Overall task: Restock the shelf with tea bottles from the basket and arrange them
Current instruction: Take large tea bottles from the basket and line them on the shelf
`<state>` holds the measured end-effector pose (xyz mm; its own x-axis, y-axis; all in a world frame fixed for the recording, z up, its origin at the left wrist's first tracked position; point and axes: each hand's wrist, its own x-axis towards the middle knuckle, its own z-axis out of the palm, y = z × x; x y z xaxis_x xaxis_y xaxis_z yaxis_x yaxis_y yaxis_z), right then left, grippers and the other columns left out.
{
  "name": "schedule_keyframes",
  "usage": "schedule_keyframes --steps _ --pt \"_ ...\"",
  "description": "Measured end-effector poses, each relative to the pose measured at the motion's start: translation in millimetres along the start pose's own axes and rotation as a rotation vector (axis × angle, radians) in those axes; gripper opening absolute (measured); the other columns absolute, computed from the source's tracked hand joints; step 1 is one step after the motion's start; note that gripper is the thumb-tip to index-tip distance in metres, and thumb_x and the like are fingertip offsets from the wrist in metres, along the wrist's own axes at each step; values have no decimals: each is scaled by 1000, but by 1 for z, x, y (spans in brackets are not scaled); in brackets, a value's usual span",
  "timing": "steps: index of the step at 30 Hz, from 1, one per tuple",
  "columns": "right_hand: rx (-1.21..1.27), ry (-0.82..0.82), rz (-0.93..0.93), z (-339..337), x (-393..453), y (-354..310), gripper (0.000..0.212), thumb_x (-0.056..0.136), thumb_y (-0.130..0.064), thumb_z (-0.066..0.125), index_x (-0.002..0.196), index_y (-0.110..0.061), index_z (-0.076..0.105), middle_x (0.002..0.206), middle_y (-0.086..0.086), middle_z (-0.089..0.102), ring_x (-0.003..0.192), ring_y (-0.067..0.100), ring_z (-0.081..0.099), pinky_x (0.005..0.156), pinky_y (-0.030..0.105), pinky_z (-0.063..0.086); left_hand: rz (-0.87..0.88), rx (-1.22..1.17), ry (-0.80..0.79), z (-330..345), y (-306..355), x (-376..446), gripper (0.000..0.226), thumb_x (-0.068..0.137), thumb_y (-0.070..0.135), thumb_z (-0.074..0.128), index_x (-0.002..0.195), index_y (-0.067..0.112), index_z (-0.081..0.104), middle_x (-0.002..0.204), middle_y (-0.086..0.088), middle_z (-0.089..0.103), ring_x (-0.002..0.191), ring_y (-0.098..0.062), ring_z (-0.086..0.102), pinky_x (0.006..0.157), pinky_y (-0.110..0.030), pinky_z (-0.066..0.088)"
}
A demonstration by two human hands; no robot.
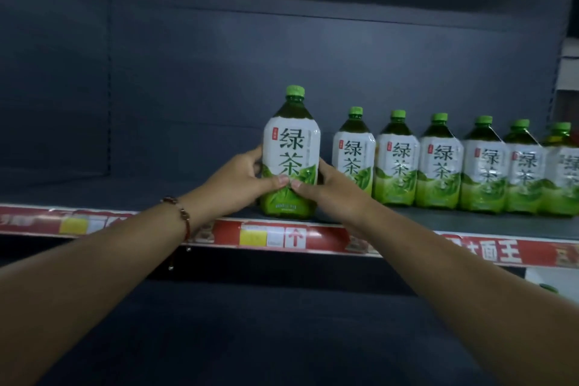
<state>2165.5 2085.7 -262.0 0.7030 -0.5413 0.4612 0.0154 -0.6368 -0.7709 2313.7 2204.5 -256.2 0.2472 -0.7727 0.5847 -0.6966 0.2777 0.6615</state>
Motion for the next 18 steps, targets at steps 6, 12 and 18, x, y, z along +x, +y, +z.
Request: schedule_keyframes --steps 6,12,18 --pt "-335 221 139 -5 35 10 41 86 -32 73 121 -15 61 116 4 68 105 22 64 95 42 53 -36 161 7 15 -21 52 46 85 30 78 127 29 60 120 7 71 101 -10 68 91 -39 57" --pt "-446 344 219 -9 47 14 32 90 -13 66 111 -10 42 105 10 61 91 23 58 73 33 47 -57 254 36 39 -28 84 45 85 29 78 125 22 60 124 2 68 109 -18 65 90 -35 54" --pt "-481 303 217 -11 52 26 35 86 -8 63 116 -8 45 116 13 57 104 27 57 84 35 49 -110 267 106 54 -41 100 46 86 31 77 126 15 60 126 -1 67 111 -20 63 87 -31 50"
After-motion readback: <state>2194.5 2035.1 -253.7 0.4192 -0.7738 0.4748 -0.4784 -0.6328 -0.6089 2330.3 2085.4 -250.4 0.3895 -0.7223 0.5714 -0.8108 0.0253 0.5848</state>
